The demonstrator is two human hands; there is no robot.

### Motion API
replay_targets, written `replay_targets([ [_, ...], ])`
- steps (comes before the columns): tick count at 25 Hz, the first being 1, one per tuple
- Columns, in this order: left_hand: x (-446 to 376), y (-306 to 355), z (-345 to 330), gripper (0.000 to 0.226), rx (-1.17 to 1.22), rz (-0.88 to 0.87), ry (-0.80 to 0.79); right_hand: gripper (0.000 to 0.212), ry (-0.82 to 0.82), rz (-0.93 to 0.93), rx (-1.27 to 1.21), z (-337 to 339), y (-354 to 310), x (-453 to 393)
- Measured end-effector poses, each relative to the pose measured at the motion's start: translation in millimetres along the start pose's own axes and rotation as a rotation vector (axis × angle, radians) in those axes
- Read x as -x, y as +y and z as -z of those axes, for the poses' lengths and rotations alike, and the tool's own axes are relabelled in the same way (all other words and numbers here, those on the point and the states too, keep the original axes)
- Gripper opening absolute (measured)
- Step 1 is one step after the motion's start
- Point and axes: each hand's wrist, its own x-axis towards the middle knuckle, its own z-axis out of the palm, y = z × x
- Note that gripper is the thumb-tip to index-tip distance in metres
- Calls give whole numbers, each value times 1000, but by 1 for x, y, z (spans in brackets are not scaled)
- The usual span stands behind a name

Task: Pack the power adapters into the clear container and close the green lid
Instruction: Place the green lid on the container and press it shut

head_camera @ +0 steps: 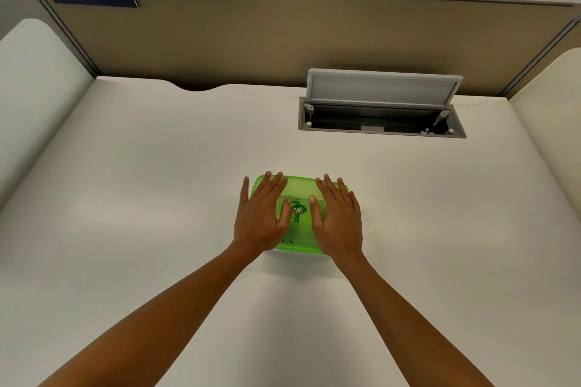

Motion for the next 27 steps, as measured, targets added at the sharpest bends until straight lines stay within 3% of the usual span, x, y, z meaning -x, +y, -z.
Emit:
replay_targets([
  [5, 10, -3, -2, 45, 356, 371, 159, 49, 129, -272, -249, 0, 2, 12],
  [9, 13, -6, -1, 45, 643, 647, 211, 47, 193, -386, -342, 2, 3, 10],
  [17, 13, -10, -7, 33, 829, 710, 312, 41, 288, -387, -384, -2, 7, 12],
  [27, 15, -6, -1, 31, 988, 787, 286, 34, 370, -401, -435, -1, 8, 12],
])
